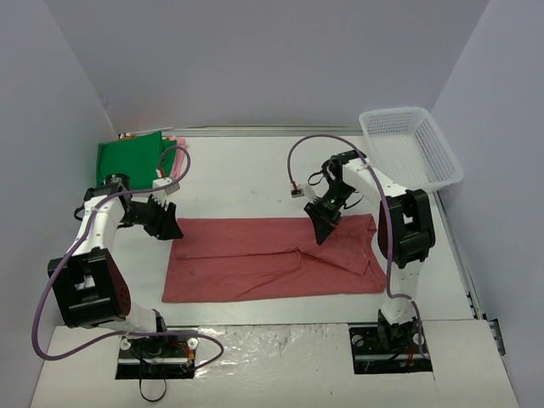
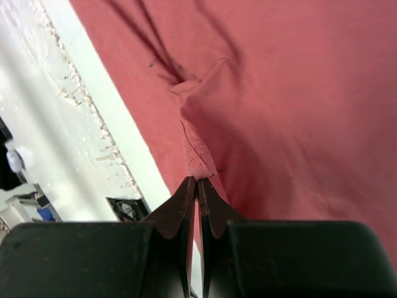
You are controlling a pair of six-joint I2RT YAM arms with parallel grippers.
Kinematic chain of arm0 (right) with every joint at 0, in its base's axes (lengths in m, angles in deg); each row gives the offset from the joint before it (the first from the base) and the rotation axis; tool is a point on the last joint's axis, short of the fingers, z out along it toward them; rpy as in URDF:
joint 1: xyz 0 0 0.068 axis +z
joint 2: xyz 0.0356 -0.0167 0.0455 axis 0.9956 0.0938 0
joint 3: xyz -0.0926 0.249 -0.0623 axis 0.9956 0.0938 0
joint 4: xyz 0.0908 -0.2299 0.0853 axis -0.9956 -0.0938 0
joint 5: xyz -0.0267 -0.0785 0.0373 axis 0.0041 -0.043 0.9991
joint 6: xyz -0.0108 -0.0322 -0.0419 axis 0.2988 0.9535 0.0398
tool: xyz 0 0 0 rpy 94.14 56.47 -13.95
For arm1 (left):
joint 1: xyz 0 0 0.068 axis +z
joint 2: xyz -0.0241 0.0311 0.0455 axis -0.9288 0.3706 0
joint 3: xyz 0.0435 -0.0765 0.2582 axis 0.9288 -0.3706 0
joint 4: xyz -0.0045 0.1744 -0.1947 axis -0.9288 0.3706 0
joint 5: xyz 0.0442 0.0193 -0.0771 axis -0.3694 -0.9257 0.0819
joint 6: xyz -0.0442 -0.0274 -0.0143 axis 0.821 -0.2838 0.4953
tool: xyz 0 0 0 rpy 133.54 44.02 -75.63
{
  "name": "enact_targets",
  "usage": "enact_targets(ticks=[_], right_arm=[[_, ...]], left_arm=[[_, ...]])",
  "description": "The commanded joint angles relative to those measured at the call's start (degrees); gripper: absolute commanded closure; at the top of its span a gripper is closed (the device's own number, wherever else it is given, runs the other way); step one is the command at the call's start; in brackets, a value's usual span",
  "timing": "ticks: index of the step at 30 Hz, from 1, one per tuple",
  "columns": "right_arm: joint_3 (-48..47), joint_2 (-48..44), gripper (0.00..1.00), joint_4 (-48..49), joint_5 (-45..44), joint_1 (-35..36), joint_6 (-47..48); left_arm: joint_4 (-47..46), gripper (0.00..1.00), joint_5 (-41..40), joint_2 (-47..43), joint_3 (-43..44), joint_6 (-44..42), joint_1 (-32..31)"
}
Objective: Fold and stack the t-shirts
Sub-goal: Fold the other side of the tshirt into a rectangle
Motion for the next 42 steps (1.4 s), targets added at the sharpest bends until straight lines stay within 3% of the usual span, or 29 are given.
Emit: enact_targets(ticks=[1, 8, 11, 13, 18, 29, 35, 39, 42], right_arm=[[3.13, -2.91, 1.00, -4.28, -1.15, 2.23, 0.91], [8.06, -3.71, 1.00, -4.28, -1.50, 7.15, 0.99], [9.90, -3.27, 0.94, -4.28, -1.24, 9.35, 1.26], [10.52, -2.48, 0.84, -4.11, -0.89, 10.75, 1.78], [10.27, 0.32, 0.77, -3.66, 0.95, 11.64, 2.75], [7.54, 2.27, 0.69, -4.46, 4.03, 14.71, 2.84], [3.41, -2.21, 0.69, -4.19, -0.97, 13.84, -0.06], [4.19, -4.67, 0.76, -2.09, -4.22, 9.19, -2.25], [8.49, -7.04, 0.90, 1.43, -8.34, 5.15, -4.45]], left_arm=[[1.48, 0.59, 2.42, -2.31, -0.13, -1.09, 0.59], [1.39, 0.59, 2.33, -2.49, -0.66, -1.27, 0.59], [1.22, 0.59, 2.24, -2.31, -0.75, -1.09, 0.59], [1.13, 0.59, 2.24, -2.23, -0.84, -1.18, 0.59], [1.22, 0.59, 2.06, -1.87, -0.92, -1.18, 0.59], [1.66, 0.59, 2.24, -2.14, -1.01, -1.44, 0.59], [2.01, 0.59, 2.59, -1.79, -0.75, -1.71, 0.59], [2.10, 0.59, 2.59, -2.14, -0.84, -1.62, 0.59], [1.66, 0.64, 2.94, -1.79, -0.75, -1.71, 0.50]])
